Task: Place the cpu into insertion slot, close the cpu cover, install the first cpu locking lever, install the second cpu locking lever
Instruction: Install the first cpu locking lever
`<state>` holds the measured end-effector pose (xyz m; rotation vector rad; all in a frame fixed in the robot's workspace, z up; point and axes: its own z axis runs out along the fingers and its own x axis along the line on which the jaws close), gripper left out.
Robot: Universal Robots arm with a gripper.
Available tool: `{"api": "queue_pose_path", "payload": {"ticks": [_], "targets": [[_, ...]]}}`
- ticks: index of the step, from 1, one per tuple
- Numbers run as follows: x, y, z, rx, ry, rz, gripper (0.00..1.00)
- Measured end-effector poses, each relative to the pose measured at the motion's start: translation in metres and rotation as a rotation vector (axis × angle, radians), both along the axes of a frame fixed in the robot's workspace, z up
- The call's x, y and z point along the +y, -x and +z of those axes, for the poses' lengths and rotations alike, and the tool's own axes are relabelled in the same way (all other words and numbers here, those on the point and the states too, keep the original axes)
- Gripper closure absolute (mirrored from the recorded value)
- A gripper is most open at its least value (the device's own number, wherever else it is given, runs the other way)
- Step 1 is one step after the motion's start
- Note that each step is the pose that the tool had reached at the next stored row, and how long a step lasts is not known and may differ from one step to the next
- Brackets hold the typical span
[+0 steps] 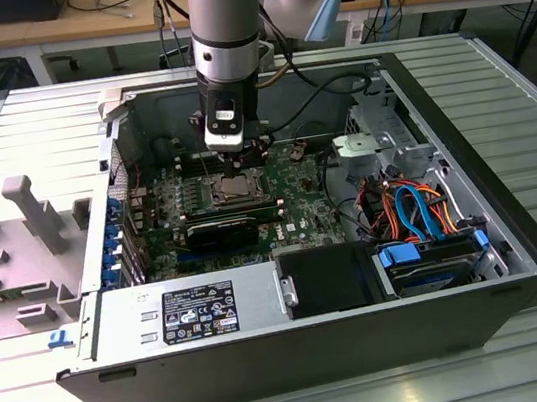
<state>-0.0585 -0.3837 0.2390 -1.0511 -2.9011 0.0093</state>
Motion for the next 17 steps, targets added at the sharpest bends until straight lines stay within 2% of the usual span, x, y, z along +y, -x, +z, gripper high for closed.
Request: {"api": "queue_pose_path", "payload": {"ticks": [17], "targets": [[0.0000, 0.0000, 0.0000, 0.0000, 0.0000, 0.010, 0.89]]}}
